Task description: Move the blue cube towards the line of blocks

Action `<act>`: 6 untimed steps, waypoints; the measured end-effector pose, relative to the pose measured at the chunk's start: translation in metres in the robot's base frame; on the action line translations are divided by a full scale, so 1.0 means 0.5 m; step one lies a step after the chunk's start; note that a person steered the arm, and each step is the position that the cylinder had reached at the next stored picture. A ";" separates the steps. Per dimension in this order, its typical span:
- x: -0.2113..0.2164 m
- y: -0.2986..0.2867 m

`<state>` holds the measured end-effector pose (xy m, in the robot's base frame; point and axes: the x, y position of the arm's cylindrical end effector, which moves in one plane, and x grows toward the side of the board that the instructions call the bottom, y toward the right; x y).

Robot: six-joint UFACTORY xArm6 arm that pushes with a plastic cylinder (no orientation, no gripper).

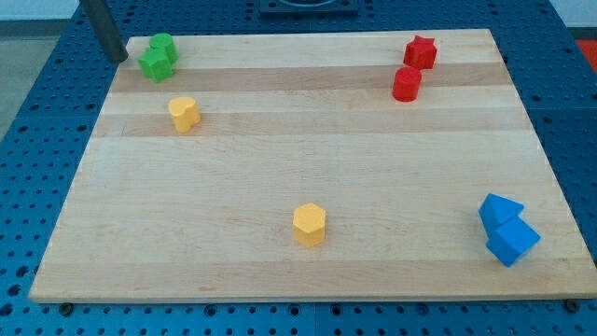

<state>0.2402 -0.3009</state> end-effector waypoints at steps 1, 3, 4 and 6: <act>0.017 0.021; 0.039 0.115; 0.059 0.193; 0.112 0.305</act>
<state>0.2965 -0.1484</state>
